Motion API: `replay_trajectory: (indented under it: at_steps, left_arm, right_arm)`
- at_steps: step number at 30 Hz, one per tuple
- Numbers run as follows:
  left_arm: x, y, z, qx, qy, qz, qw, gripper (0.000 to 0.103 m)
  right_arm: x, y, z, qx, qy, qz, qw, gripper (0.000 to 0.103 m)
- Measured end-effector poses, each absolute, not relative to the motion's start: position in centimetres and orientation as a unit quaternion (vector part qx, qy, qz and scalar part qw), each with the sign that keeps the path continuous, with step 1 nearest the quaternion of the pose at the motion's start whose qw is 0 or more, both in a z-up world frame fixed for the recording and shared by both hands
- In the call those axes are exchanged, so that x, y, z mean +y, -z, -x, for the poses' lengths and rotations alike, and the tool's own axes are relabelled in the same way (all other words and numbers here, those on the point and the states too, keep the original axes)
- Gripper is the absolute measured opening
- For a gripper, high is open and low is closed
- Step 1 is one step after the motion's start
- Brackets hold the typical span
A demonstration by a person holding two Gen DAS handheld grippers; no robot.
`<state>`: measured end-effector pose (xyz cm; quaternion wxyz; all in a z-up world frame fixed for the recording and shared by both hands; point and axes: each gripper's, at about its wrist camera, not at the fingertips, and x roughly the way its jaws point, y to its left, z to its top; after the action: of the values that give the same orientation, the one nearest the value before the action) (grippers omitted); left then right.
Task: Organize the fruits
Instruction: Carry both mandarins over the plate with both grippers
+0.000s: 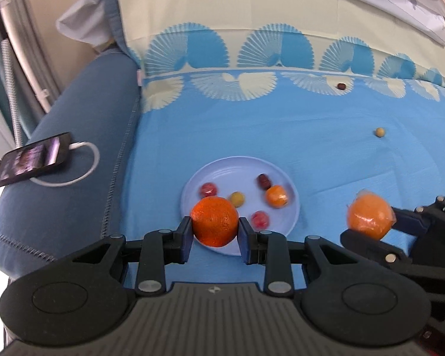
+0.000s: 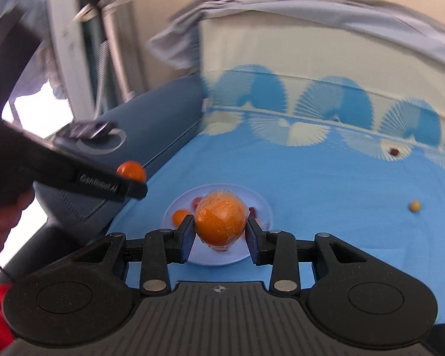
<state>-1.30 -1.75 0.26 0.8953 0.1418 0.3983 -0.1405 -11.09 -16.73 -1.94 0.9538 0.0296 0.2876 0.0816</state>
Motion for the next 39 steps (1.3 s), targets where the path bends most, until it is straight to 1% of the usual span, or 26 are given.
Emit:
replay_trajectory:
  at_steps: [12, 39]
  left_arm:
    - [2.0, -0.5, 2.9, 0.388, 0.139, -0.097, 0.906, 0.035]
    - [2.1, 0.0, 2.2, 0.393, 0.147, -0.086, 0.904, 0.035]
  right_arm:
    - [-13.6, 1.4, 11.7, 0.302, -0.074, 0.018, 0.950, 0.038]
    - [-12.8, 1.8, 10.6, 0.324, -0.075, 0.035, 0.942, 0.038]
